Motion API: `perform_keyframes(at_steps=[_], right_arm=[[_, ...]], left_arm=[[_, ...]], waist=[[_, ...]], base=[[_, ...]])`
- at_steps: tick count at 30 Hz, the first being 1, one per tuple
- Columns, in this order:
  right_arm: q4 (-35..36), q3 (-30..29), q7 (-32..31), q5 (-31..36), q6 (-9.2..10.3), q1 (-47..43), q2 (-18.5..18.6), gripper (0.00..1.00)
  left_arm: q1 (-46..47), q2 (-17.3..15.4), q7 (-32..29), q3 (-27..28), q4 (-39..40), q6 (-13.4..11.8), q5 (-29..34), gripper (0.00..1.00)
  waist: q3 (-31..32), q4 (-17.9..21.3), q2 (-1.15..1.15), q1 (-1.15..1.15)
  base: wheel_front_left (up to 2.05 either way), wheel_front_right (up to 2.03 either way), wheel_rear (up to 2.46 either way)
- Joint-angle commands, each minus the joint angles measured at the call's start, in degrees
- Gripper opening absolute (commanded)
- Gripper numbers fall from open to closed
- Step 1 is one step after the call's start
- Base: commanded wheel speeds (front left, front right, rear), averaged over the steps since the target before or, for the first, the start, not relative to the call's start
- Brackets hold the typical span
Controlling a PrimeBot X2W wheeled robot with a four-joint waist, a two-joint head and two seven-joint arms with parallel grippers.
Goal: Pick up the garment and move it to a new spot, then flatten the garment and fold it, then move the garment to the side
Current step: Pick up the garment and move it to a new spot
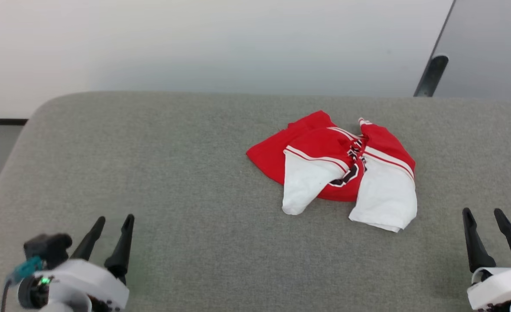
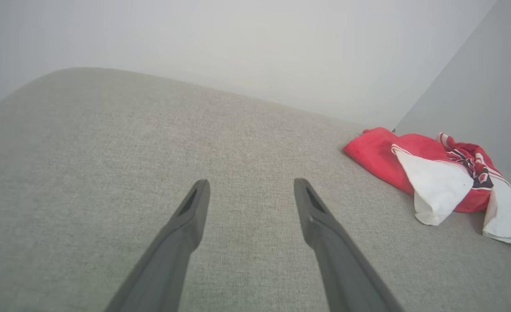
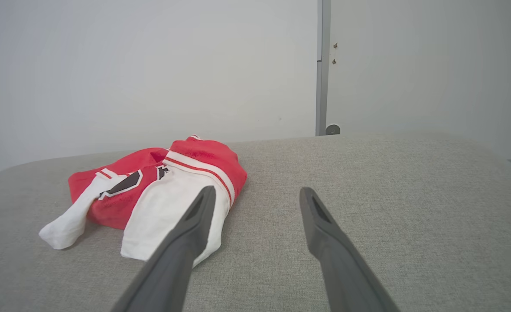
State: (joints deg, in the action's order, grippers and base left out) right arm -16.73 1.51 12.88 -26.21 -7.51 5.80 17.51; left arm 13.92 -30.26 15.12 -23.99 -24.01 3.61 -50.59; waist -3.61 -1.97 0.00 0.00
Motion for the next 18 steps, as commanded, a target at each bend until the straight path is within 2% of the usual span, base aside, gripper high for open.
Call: perform_keyframes(at_steps=[1,5,8,18], right_arm=[[0.4,-0.6,-0.2,0.0,0.04,-1.0,0.2,1.0],[1.5,-1.8,-1.1,0.1,0.04,-2.3,0.2,1.0],[2.7,-2.5,-1.8,0.6,0.04,-2.7,0.0,1.0],[5.0,-3.3,-2.9,1.2,0.04,-2.0,-1.0,1.0]], left_arm=[[-1.8,0.8,0.0,1.8,1.5,-0.7,2.3,1.0],[-7.1,2.8,0.0,8.3,6.9,-1.6,10.4,1.0],[-9.4,4.1,0.0,11.8,10.0,-1.2,14.9,1.0],[-12.4,8.0,0.0,17.6,12.6,0.7,21.7,1.0]], waist=[[1.4,-1.2,0.0,0.0],[2.5,-1.4,0.0,0.0],[2.9,-1.3,0.0,0.0],[2.0,-0.7,0.0,0.0]], base=[[0.0,0.0,0.0],[0.0,0.0,0.0],[0.0,0.0,0.0],[0.0,0.0,0.0]])
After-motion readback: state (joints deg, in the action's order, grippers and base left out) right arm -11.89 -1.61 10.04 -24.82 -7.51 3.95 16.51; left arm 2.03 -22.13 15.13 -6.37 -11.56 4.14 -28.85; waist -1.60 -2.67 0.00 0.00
